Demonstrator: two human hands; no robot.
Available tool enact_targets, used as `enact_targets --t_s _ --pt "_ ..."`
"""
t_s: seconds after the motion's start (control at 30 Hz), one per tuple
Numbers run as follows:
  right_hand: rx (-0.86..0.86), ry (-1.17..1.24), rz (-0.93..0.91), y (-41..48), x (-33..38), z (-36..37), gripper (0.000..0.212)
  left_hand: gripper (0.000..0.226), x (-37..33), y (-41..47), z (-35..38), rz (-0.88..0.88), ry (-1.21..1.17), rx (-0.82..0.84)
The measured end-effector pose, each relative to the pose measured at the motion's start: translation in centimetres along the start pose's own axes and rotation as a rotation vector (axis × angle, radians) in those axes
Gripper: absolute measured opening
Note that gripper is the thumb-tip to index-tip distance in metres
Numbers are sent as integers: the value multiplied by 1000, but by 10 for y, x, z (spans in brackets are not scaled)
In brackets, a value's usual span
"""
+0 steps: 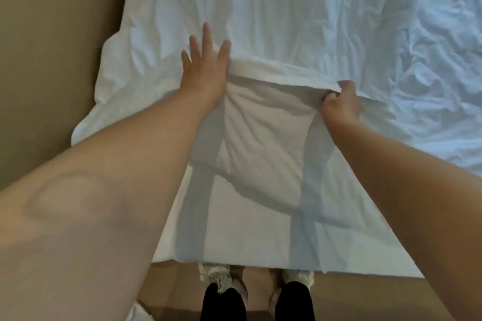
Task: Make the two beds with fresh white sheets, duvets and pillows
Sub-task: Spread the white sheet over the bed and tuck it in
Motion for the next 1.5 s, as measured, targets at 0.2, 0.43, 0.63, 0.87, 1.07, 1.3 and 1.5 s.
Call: enact_targets --t_s 0.2,0.43,0.63,0.87,1.07,1.3,1.5 --pt "473 -547 -457 -44 -29 34 100 89 3 -50 71 193 291 301" --pt "394 -1038 -677 -88 -136 117 114 61 70 -79 159 120 454 173" --pt "376 -1009 -814 -75 -160 149 69 25 72 -59 188 254 461 140" --pt "856 -1084 -921 -126 -140 88 30 29 80 -184 144 265 505 604" --pt "1111 -1195 -833 -180 -201 54 57 50 92 -334 155 -290 84 797" --pt "1079 -865 -568 -210 -166 83 71 63 93 -327 131 -1057 -597 262" --pt "698 -519 -669 -210 -52 122 88 78 119 -300 109 -1929 -1452 -221"
Point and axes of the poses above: each hand's wrist, its own y-axis towards the middle knuckle, its own z-axis out of the palm, x = y × z, the point moved 5 cm from there along y, towards the middle knuckle, and after that the axes turned 13 degrees about -x, right-handed, at the moved point
